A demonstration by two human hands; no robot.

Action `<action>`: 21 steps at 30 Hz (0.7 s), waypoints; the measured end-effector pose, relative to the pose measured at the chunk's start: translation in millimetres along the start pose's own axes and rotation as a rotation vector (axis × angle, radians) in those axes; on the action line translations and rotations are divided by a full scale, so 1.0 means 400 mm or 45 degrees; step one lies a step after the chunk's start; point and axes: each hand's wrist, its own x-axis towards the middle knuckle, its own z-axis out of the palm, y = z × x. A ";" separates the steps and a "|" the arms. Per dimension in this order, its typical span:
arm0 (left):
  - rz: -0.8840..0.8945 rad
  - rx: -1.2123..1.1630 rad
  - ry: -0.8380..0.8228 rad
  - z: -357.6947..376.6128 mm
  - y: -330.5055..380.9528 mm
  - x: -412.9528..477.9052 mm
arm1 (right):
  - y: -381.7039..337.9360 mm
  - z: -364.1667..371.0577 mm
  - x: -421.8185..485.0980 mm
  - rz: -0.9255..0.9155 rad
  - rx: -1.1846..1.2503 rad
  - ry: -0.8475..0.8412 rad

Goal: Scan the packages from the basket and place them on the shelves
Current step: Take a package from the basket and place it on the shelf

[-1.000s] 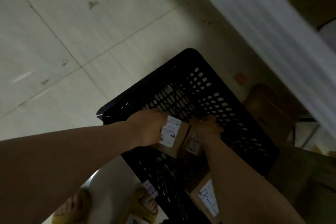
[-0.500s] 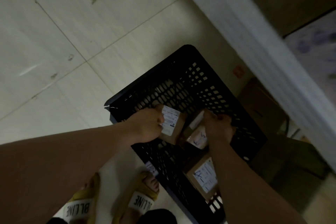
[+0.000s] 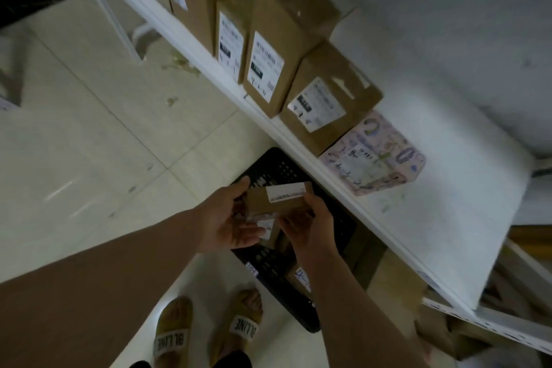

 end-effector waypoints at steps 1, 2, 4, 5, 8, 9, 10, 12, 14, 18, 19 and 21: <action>0.041 -0.016 -0.034 0.012 0.011 -0.053 | -0.034 0.012 -0.046 -0.007 -0.001 -0.042; 0.086 -0.032 -0.058 0.021 0.021 -0.104 | -0.068 0.024 -0.094 -0.014 -0.026 -0.083; 0.186 -0.007 -0.080 0.035 0.037 -0.201 | -0.131 0.048 -0.188 -0.025 -0.102 -0.140; 0.230 0.032 -0.082 0.040 0.043 -0.248 | -0.159 0.061 -0.240 -0.039 -0.134 -0.151; 0.343 0.189 -0.131 0.053 0.055 -0.370 | -0.220 0.088 -0.374 -0.111 -0.201 -0.191; 0.390 0.250 -0.152 0.059 0.058 -0.407 | -0.236 0.097 -0.416 -0.142 -0.230 -0.218; 0.435 0.289 -0.159 0.063 0.060 -0.433 | -0.246 0.105 -0.447 -0.159 -0.245 -0.247; 0.530 0.361 -0.170 0.075 0.066 -0.500 | -0.270 0.125 -0.523 -0.202 -0.275 -0.300; 0.604 0.411 -0.208 0.089 0.066 -0.567 | -0.291 0.135 -0.596 -0.268 -0.322 -0.314; 0.693 0.506 -0.302 0.114 0.057 -0.680 | -0.314 0.116 -0.725 -0.341 -0.386 -0.365; 0.714 0.540 -0.317 0.121 0.053 -0.701 | -0.318 0.106 -0.756 -0.358 -0.411 -0.380; 0.759 0.593 -0.336 0.139 0.043 -0.734 | -0.320 0.084 -0.816 -0.414 -0.462 -0.396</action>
